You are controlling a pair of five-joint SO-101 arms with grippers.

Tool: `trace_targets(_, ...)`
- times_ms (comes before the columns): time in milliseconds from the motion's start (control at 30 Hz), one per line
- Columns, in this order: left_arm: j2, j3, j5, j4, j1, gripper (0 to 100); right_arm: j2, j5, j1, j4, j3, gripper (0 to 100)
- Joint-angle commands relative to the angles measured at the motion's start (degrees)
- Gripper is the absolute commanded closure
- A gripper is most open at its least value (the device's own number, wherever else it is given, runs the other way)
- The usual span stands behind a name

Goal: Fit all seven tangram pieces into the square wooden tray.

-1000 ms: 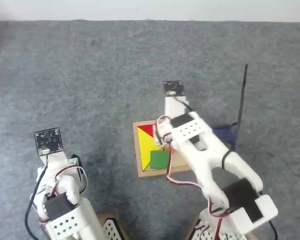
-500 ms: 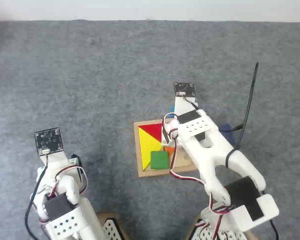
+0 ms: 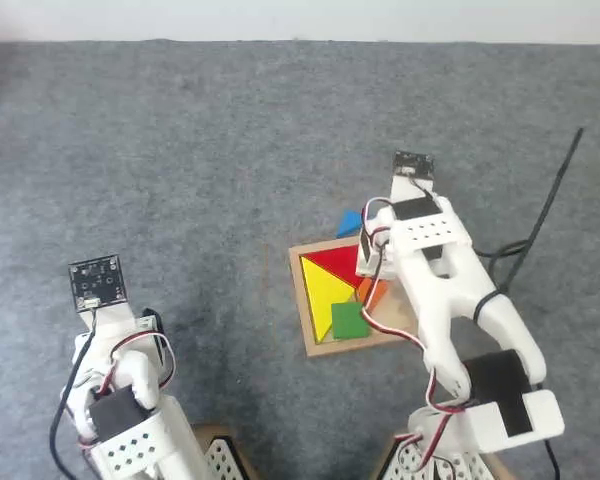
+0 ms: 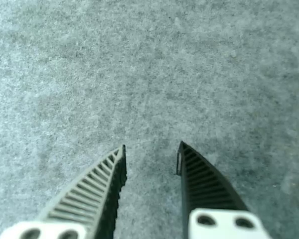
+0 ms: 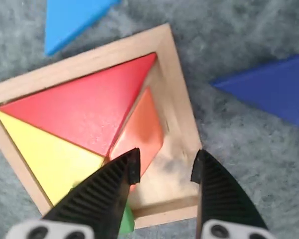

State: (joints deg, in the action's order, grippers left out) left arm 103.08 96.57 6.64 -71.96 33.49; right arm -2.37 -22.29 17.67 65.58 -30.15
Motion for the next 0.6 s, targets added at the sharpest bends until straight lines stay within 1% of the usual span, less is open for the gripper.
trace_targets(0, 1.05, -0.22, -0.44, -0.26, 0.35, 83, -1.19, 0.7, 3.82, 1.19, 3.78, 81.2)
trace_targets(67, 1.05, -0.22, -0.44, -0.26, 0.35, 83, -0.92, 0.53, 7.16, 0.92, 3.52, 81.2)
trace_targets(133, 1.05, -0.22, -0.44, -0.26, 0.35, 83, -0.48, -0.26, 8.57, 0.66, 3.52, 81.2)
trace_targets(233, 1.05, -0.22, -0.44, -0.26, 0.35, 83, -0.4, -1.67, 8.48, -0.22, 3.43, 81.2)
trace_targets(300, 1.05, -0.22, -0.44, -0.26, 0.35, 83, -0.4, -1.67, 8.4, -0.92, 2.81, 81.2)
trace_targets(467, 1.05, -0.22, -0.44, -0.26, 0.44, 83, 0.04, -1.58, 8.31, -6.9, -1.58, 81.2)
trace_targets(567, 1.05, -0.22, -0.44, -0.26, 0.44, 83, 2.24, -1.49, 7.52, -7.25, -1.85, 81.2)
